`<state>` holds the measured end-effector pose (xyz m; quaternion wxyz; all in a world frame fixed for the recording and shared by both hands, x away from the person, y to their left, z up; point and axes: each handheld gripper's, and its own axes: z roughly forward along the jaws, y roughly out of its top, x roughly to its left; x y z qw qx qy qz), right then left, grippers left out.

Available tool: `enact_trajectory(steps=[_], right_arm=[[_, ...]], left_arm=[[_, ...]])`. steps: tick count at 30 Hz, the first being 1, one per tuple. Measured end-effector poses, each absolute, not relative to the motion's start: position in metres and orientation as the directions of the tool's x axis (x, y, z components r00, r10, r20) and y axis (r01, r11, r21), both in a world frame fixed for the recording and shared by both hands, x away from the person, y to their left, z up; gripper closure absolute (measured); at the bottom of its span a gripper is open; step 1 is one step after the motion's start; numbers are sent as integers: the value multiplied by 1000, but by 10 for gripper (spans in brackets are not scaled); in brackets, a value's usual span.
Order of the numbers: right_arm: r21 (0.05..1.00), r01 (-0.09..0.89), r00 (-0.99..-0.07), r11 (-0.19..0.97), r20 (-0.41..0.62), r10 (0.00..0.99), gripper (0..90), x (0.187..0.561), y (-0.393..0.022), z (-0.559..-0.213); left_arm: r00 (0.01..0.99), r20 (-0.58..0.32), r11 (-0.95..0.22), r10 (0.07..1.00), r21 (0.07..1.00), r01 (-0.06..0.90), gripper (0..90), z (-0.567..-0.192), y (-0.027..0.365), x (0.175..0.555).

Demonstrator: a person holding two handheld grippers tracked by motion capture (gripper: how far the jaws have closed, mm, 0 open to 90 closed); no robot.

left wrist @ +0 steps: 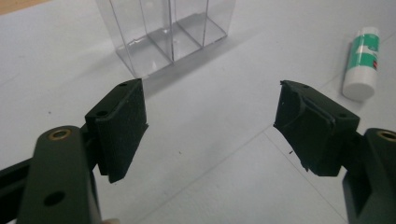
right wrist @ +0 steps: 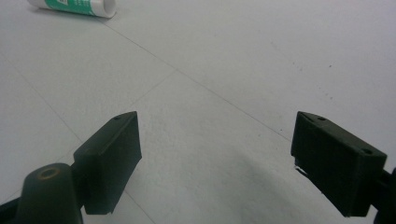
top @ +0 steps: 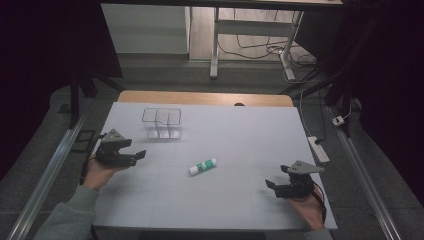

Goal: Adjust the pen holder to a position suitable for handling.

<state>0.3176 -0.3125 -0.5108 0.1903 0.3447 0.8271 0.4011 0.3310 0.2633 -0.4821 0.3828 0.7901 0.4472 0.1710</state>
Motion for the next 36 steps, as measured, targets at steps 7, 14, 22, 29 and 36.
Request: enact_trajectory(steps=[7, 14, 22, 29, 36], right_arm=[[795, 418, -691, 440, -36, 722, 156, 318, -312, -511], [793, 419, -690, 442, -38, 723, 156, 318, -312, -512], [794, 416, -691, 443, -40, 722, 157, 317, -313, -511], [795, 418, -682, 441, -46, 730, 166, 317, -313, -511], [795, 418, -682, 440, -46, 730, 166, 317, -313, -512]], left_arm=[[525, -48, -321, 850, 743, 587, 248, -474, 266, 352], [501, -42, -316, 864, 729, 607, 259, -468, 271, 371], [484, -40, -312, 874, 718, 622, 283, -469, 274, 384], [460, -42, -304, 887, 698, 649, 311, -471, 278, 398], [434, -38, -293, 900, 685, 667, 376, -471, 283, 410]])
